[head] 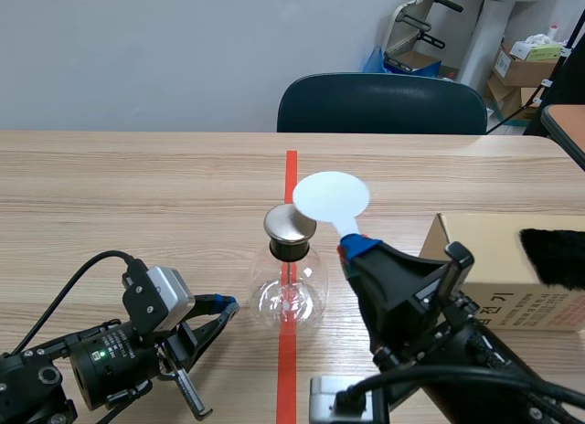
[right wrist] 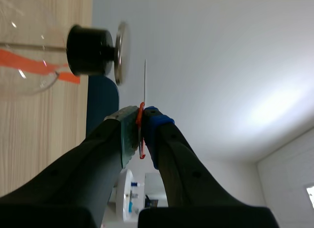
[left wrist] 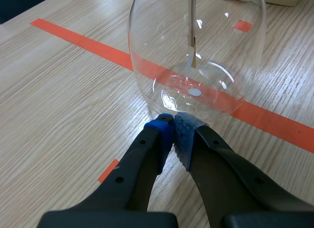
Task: Do the electroscope experiment
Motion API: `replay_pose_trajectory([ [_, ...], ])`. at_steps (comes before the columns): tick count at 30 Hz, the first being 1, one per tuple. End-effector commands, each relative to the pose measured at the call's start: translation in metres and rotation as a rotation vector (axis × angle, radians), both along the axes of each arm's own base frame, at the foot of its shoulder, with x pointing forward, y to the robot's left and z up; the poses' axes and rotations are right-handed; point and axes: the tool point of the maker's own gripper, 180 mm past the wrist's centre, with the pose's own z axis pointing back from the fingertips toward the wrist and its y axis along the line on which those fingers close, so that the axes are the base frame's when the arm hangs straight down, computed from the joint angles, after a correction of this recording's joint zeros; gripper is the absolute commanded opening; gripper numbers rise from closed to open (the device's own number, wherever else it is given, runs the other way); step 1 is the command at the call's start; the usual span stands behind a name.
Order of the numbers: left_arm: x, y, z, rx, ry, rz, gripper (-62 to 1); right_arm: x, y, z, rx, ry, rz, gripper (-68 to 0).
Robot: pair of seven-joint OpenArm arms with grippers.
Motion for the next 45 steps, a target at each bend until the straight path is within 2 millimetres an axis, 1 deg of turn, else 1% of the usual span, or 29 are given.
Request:
replay_pose_trajectory([
  [1,0.005,-0.001,0.009,-0.024,-0.026,0.002,-56.8,0.008,-0.008,0.009,0.010,-0.033,-0.044,-66.5],
  [5,0.005,-0.001,0.009,-0.024,-0.026,0.002,-56.8,0.019,-0.028,0.011,0.022,-0.039,-0.169,-66.5],
  [10,0.005,-0.001,0.009,-0.024,-0.026,0.002,-56.9,0.029,-0.051,0.014,0.036,-0.047,-0.307,-66.5],
  [16,0.005,-0.001,0.009,-0.024,-0.026,0.002,-56.8,0.034,-0.070,0.015,0.047,-0.052,-0.416,-66.5],
  [45,0.005,-0.001,0.009,-0.023,-0.026,0.002,-56.8,0.035,-0.072,0.012,0.041,-0.035,-0.428,-66.5],
])
